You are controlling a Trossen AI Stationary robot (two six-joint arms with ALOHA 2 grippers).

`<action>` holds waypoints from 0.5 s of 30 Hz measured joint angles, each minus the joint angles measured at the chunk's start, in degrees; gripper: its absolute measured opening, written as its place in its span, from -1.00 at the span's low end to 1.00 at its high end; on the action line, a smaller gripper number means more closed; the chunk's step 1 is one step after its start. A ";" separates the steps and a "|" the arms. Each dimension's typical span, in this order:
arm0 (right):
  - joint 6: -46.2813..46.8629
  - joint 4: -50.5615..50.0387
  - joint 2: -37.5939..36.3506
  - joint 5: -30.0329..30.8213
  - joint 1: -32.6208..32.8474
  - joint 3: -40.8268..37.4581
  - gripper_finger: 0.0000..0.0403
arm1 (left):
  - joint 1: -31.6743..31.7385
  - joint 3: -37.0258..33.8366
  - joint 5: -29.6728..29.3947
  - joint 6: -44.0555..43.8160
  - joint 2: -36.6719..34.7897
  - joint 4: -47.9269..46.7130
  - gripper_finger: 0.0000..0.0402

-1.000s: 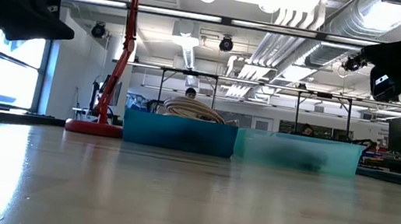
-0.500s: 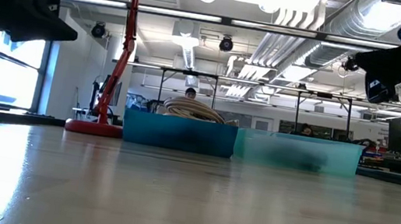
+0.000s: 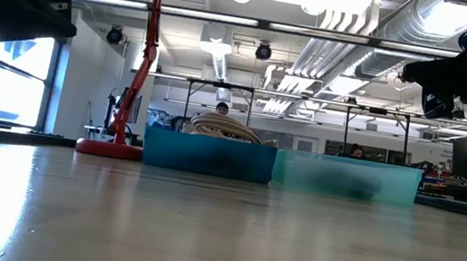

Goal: Pick & Place USB Port
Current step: Return to Home Position

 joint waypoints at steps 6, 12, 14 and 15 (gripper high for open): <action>-0.02 0.24 0.02 -2.54 -2.52 -0.02 -1.00 | 0.02 -1.86 9.37 1.79 -0.02 4.37 -1.00; -0.21 0.26 0.71 -3.26 -3.64 -0.02 -1.00 | 5.93 -3.38 19.12 1.52 0.02 6.16 -1.00; -0.47 0.24 1.46 -3.26 -3.98 -0.02 -1.00 | 9.65 -3.42 24.28 1.53 0.00 7.28 -1.00; -0.66 0.24 1.89 -3.27 -4.19 -0.02 -1.00 | 11.71 -3.44 26.31 1.53 0.00 7.77 -1.00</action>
